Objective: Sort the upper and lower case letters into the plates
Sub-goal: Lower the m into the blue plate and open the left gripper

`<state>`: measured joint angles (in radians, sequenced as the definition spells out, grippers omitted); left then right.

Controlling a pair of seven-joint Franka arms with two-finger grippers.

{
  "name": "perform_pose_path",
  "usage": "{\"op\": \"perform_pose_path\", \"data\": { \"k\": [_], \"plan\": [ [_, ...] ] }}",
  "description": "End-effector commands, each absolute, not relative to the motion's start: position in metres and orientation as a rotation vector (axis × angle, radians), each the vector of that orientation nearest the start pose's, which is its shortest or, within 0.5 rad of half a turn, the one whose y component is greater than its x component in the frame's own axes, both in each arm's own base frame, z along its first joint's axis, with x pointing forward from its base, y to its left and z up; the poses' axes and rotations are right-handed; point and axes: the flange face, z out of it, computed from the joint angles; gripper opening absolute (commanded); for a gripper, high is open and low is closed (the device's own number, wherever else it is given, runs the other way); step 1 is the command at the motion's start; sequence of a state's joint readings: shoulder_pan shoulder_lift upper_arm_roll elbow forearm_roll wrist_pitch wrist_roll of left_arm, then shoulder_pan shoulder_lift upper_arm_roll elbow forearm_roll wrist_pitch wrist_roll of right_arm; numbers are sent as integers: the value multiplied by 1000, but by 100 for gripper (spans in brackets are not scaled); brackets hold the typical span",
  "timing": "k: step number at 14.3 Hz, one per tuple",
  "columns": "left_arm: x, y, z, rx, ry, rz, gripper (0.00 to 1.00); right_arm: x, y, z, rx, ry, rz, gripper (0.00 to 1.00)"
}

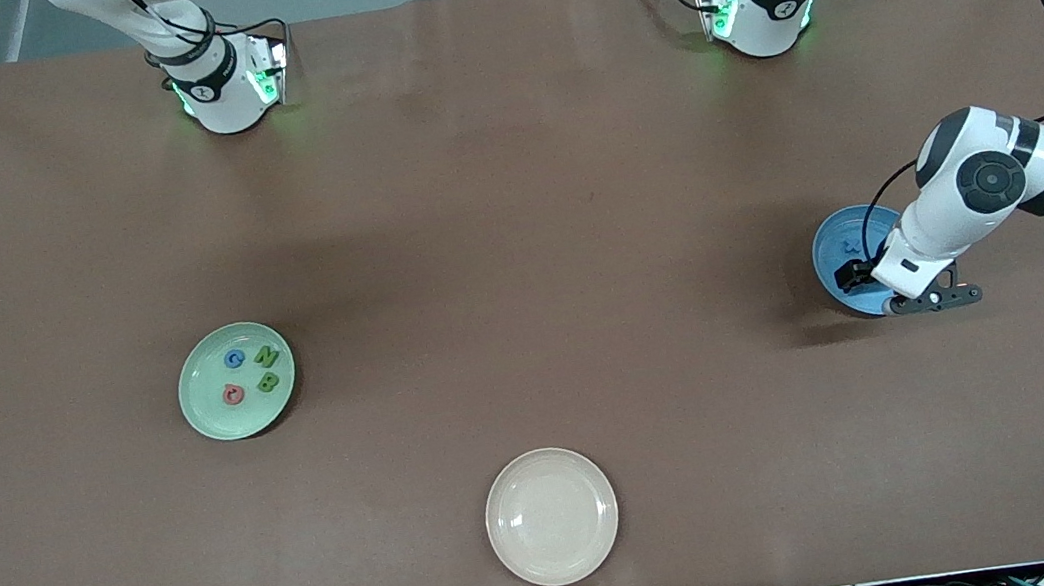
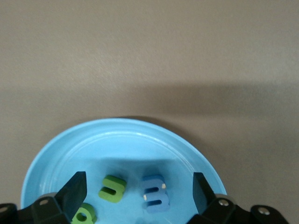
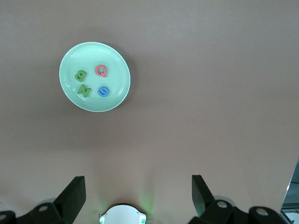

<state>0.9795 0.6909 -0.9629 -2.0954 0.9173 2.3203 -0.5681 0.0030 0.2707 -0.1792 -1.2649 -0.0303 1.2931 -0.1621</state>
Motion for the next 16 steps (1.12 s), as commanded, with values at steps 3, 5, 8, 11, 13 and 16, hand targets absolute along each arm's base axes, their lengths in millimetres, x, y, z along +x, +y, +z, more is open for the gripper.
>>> {"op": "perform_pose_path", "data": {
  "k": [3, 5, 8, 11, 13, 16],
  "plan": [
    [593, 8, 257, -3140, 141, 18, 100, 586, -90, 608, -3134, 9, 338, 100],
    [606, 8, 261, -3143, 92, 111, 100, 584, -99, 610, -3089, 33, 315, 100],
    [607, -19, 265, -3180, 58, 187, 100, 580, -99, 619, -3105, 32, 273, 100],
    [606, -42, 275, -3178, -34, 194, 100, 575, -93, 619, -3105, 15, 263, 100],
    [603, -63, 285, -3189, -58, 193, 100, 566, -95, 617, -3102, 17, 236, 100],
    [600, -78, 309, -3204, -82, 190, 100, 554, -94, 616, -3097, 16, 220, 100]
  ]
}}
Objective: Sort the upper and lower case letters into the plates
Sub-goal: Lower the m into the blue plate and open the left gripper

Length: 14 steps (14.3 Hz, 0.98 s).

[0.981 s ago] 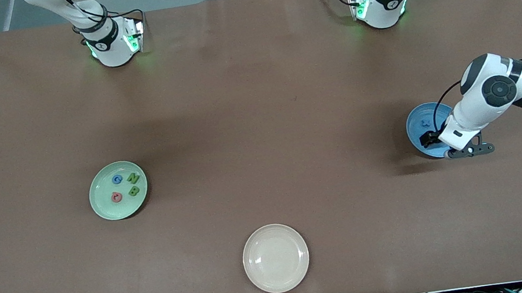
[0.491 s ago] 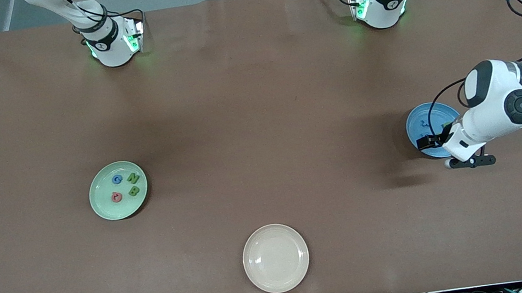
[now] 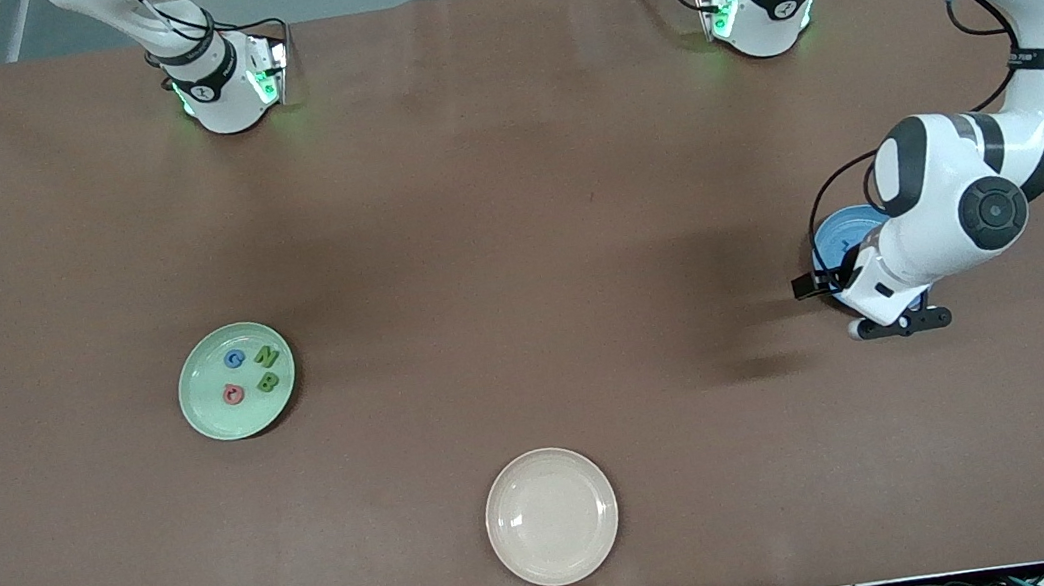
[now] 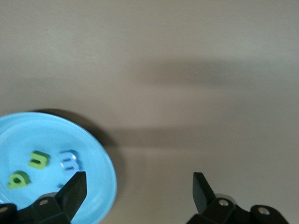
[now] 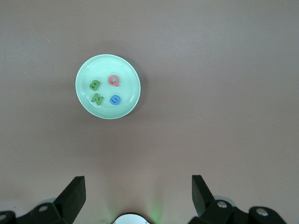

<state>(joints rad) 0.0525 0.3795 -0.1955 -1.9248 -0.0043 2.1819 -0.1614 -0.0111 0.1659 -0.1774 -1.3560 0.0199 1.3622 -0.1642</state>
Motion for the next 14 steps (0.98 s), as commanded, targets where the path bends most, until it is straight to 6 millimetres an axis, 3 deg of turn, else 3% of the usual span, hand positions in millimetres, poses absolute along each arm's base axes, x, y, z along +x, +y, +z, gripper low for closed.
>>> {"op": "perform_pose_path", "data": {
  "k": [1, 3, 5, 6, 14],
  "plan": [
    [599, -77, 314, -3212, -87, 182, 100, 553, -89, 619, -3097, -1, 218, 100],
    [596, -67, 345, -3207, -108, 158, 100, 553, -84, 621, -3099, -11, 206, 100],
    [583, -42, 397, -3196, -162, 110, 100, 557, -66, 623, -3107, -60, 182, 100],
    [577, -33, 421, -3191, -185, 96, 100, 557, -66, 624, -3107, -58, 177, 100],
    [557, -27, 535, -3184, -181, -125, 100, 552, -62, 614, -3097, -69, 236, 100]
  ]
}}
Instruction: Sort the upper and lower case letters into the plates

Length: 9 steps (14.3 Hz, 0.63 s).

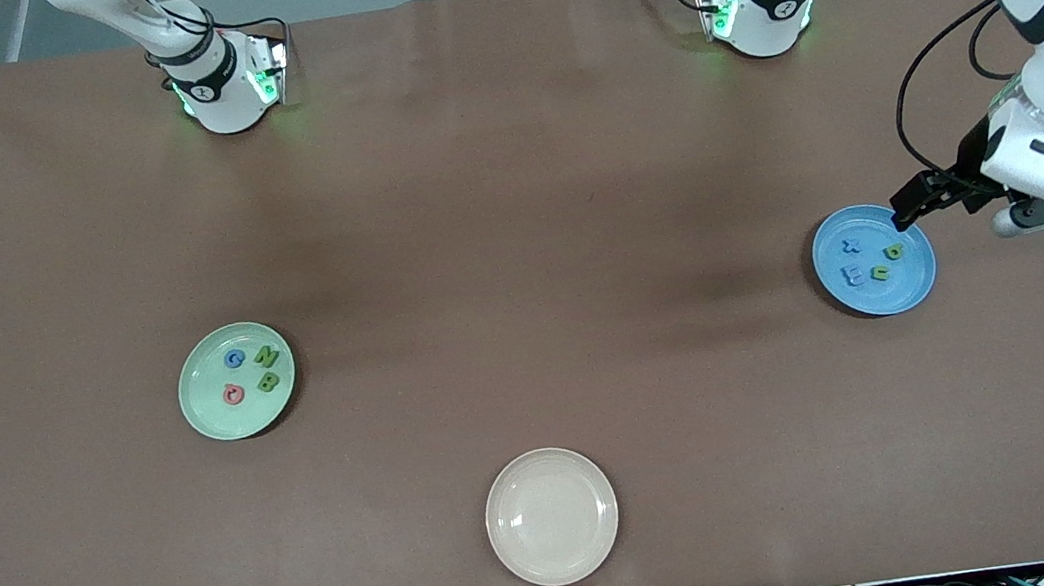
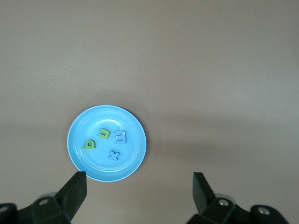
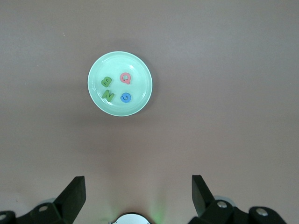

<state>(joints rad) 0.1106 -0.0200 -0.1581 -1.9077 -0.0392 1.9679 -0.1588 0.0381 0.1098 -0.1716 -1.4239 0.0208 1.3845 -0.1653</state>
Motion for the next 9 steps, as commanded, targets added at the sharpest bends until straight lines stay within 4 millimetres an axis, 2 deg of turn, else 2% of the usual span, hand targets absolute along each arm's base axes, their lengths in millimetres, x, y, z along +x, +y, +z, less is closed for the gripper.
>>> {"op": "perform_pose_path", "data": {
  "k": [1, 3, 6, 9],
  "plan": [
    [559, -27, 555, -3187, -164, -115, 100, 553, -59, 613, -3096, -76, 236, 100],
    [560, -19, 589, -3187, -173, -89, 100, 553, -57, 613, -3098, -86, 239, 100],
    [558, -13, 614, -3184, -87, -97, 100, 551, -68, 611, -3095, -55, 245, 100],
    [552, -3, 639, -3175, -59, -99, 100, 551, -57, 609, -3100, -89, 260, 100]
  ]
}}
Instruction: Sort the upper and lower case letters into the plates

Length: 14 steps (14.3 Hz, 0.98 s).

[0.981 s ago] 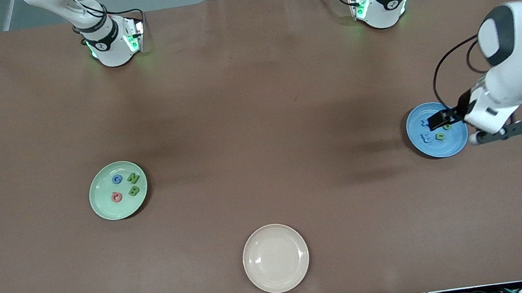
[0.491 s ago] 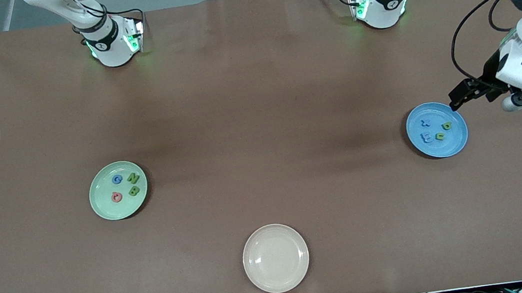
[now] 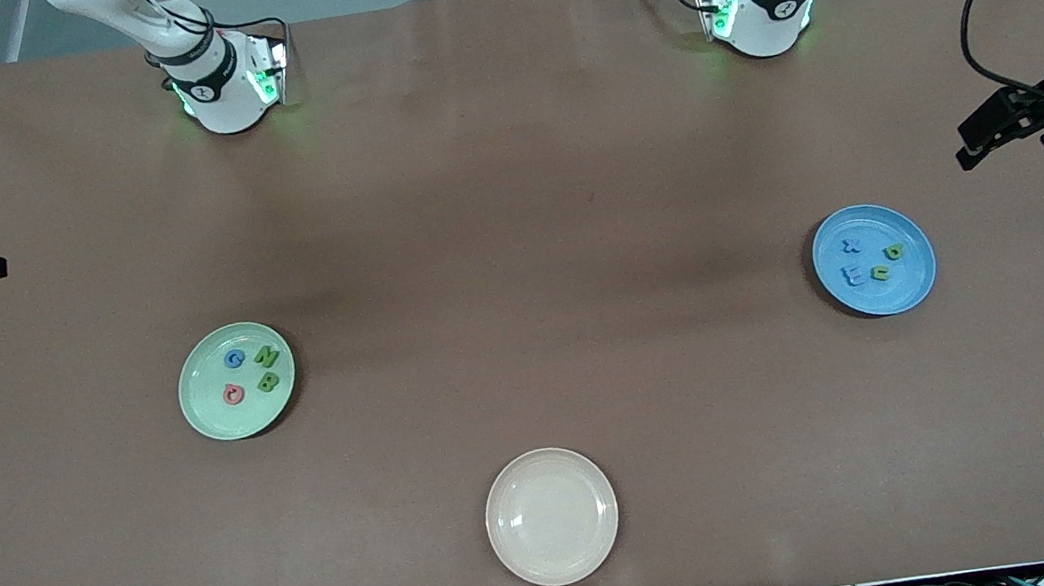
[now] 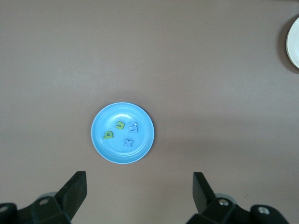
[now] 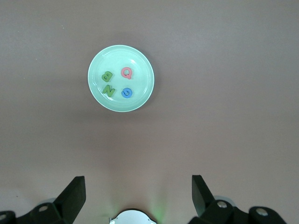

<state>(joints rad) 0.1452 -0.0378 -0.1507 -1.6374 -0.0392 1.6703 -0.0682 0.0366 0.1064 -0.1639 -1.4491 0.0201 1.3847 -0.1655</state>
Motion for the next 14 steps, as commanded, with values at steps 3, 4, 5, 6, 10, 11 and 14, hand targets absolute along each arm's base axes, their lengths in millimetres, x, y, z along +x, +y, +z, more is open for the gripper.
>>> {"op": "perform_pose_path", "data": {
  "k": [3, 4, 5, 6, 10, 11, 14],
  "plan": [
    [548, 4, 653, -3115, 0, -109, 100, 548, -52, 607, -3122, -111, 255, 100],
    [548, 3, 656, -3115, 2, -119, 100, 548, -52, 607, -3123, -111, 258, 100],
    [548, 3, 656, -3116, 2, -119, 100, 548, -55, 608, -3123, -104, 255, 100],
    [548, 3, 656, -3115, 2, -114, 100, 547, -54, 608, -3124, -99, 255, 100],
    [549, 0, 654, -3119, -7, -110, 100, 545, -54, 610, -3117, -95, 258, 100],
    [549, -2, 653, -3120, -3, -107, 100, 542, -54, 615, -3116, -92, 248, 100],
    [551, -4, 651, -3125, 2, -103, 100, 527, -65, 623, -3102, -56, 234, 100]
  ]
}}
